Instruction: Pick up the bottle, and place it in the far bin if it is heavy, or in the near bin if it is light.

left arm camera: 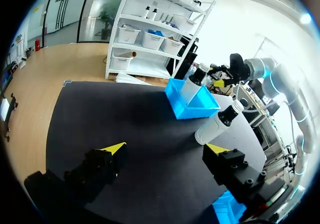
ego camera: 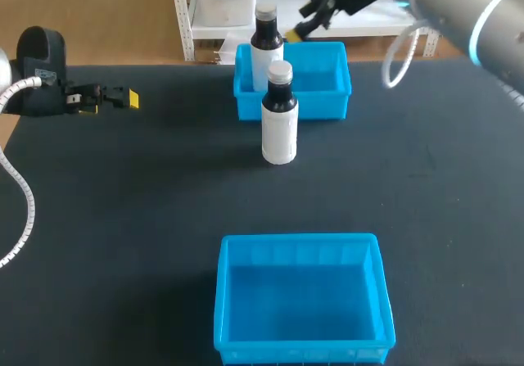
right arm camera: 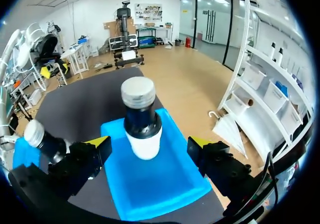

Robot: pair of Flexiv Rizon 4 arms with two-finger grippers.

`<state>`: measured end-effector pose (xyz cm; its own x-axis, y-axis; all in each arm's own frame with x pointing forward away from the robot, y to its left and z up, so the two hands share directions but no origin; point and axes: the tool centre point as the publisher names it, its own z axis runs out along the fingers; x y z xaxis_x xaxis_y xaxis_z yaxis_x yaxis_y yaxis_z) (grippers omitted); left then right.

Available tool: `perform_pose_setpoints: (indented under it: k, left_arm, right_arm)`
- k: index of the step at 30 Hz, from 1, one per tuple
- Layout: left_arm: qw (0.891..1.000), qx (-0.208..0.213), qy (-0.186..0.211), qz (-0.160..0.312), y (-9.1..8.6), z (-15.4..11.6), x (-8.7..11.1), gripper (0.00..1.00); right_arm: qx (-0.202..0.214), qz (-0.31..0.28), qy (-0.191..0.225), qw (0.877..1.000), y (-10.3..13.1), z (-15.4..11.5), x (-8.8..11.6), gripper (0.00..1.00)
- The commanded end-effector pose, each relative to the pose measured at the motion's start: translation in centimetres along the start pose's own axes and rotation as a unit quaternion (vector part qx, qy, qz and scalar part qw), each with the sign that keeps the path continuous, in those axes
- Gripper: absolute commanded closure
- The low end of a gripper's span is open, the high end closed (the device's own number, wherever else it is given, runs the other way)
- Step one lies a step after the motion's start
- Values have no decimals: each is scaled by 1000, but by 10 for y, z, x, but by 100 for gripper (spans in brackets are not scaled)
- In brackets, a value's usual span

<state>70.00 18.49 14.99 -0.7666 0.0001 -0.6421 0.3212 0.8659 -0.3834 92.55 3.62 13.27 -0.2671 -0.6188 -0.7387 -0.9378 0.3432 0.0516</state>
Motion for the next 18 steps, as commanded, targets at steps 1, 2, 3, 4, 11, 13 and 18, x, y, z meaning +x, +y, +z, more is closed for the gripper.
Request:
perform_pose_setpoints:
  k: [1,2,3,4,11,13,18]
  left_arm:
    - [1000,0,0,0,0,0,0,0]
    - [1000,0,0,0,0,0,0,0]
    - [1000,0,0,0,0,0,0,0]
    - [1000,0,0,0,0,0,0,0]
    - [1000,0,0,0,0,0,0,0]
    - [1000,0,0,0,0,0,0,0]
    - [1000,0,0,0,0,0,0,0]
  right_arm:
    - [-127,0,-8,992,8,-35,17,0]
    - [-124,0,-8,992,11,-41,21,0]
    - [-122,0,-8,992,14,-46,25,0]
    - [-119,-2,-7,993,17,-52,29,0]
    - [-112,-8,-7,994,44,-87,55,0]
    - [-111,-14,-7,994,53,-93,59,0]
    - [-117,-34,-16,992,77,-101,63,0]
